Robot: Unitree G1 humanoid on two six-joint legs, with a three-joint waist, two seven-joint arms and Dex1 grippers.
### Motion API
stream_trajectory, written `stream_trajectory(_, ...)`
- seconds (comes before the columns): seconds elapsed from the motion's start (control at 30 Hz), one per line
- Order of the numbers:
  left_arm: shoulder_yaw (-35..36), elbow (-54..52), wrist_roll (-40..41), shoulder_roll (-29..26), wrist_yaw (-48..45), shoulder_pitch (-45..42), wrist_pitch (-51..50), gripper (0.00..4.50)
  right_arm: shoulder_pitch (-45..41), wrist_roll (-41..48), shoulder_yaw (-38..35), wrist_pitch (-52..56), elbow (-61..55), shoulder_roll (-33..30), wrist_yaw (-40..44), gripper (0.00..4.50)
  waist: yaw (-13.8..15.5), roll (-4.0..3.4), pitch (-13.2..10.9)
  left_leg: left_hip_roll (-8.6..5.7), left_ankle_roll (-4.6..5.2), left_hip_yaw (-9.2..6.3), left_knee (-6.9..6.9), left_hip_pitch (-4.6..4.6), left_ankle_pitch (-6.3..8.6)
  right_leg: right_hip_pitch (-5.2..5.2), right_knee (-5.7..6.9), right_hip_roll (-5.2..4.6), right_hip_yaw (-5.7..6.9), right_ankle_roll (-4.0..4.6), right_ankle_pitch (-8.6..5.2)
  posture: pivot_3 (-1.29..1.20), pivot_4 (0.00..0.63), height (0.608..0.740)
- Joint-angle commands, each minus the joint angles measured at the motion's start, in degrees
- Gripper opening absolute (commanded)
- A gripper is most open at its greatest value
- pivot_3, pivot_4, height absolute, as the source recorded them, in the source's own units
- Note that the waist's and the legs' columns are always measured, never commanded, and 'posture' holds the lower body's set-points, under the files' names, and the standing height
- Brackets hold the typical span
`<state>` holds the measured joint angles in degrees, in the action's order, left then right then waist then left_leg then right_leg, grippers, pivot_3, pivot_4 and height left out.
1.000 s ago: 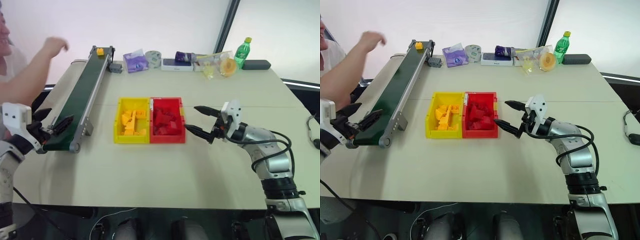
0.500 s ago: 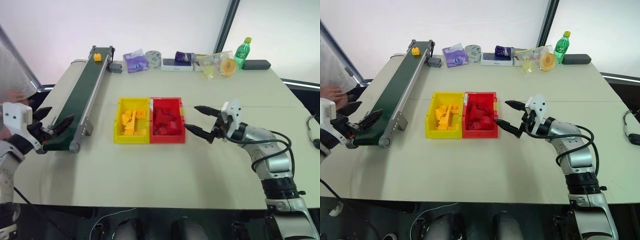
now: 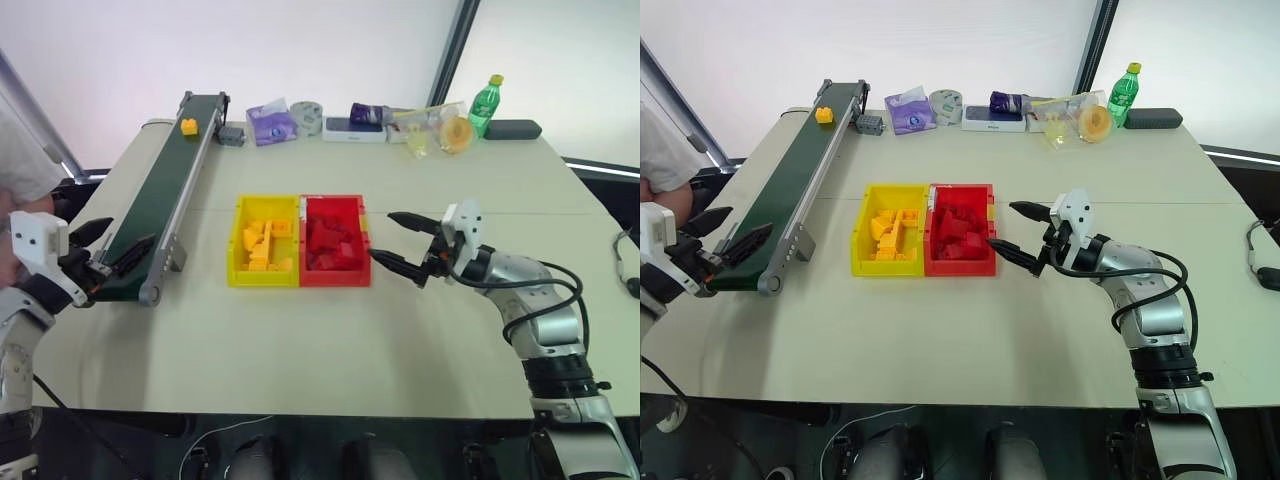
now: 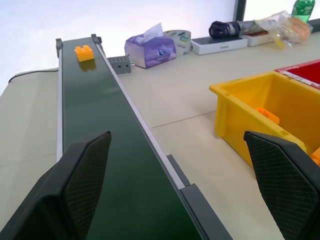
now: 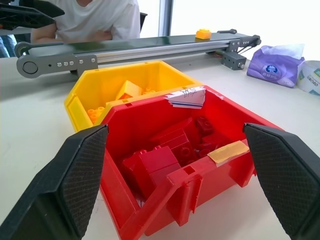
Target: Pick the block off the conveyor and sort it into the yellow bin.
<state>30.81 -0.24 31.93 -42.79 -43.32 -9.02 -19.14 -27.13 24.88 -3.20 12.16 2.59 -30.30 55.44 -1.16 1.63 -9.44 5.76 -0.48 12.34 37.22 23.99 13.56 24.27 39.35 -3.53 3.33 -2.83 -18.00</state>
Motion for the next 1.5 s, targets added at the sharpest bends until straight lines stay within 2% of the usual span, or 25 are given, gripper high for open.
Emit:
stream_trajectory(0.03,1.04,-0.11,-1.13,-1.04,2.00,-0.77,0.57,4.47,-0.99,0.24,-0.75,-0.52,-1.43,-0.40,0.10,4.50,0.00,0.00,0.00,0.00,0.00,0.00,0.00,0.00,0.00,0.00,0.00,0.00,0.00,0.00,0.00,0.00,0.150,0.740)
stream_trajectory(0.17,1.64,4.86,-5.78,-1.90,13.38,-6.91,-1.98,4.47,-1.04,0.12,-0.62,-0.69,-1.17,-0.24,0.17,4.50,0.18,0.00,0.00,-0.02,0.00,-0.02,0.02,0.00,-0.01,-0.01,0.00,0.03,0.01,0.00,0.00,0.00,0.150,0.740)
stream_trajectory(0.3,1.88,4.99,-4.41,-2.41,15.96,-8.85,-7.35,4.47,-1.05,-0.02,-0.33,-0.79,-1.10,0.07,0.17,4.50,0.08,0.00,0.00,0.00,0.01,-0.01,0.00,0.01,0.00,-0.01,0.00,0.01,0.00,-0.01,0.00,0.00,0.150,0.740)
stream_trajectory(0.53,1.21,4.76,-4.95,-3.37,16.05,-8.21,-11.25,4.47,-1.29,-0.10,-0.30,-0.96,-0.76,0.22,0.25,4.50,0.01,0.00,0.00,-0.01,0.00,0.00,0.00,0.01,0.00,0.01,0.00,0.07,0.01,-0.01,0.00,0.00,0.150,0.740)
stream_trajectory(1.13,1.06,3.50,-4.28,-2.72,15.15,-8.94,-12.22,4.47,-1.35,-0.30,-0.39,-0.97,-0.72,0.52,0.05,4.50,0.06,0.00,0.00,-0.02,0.00,0.01,0.01,0.01,0.00,0.01,0.00,0.06,0.00,-0.01,0.00,0.00,0.150,0.740)
stream_trajectory(1.5,-2.90,6.44,-5.22,-2.45,19.87,-17.84,-20.04,4.47,-1.33,-0.38,-0.33,-0.61,-1.39,1.13,-0.10,4.50,0.19,0.00,0.00,-0.05,0.00,0.01,0.04,0.02,0.00,0.00,0.02,0.10,0.01,-0.01,0.00,0.00,0.150,0.740)
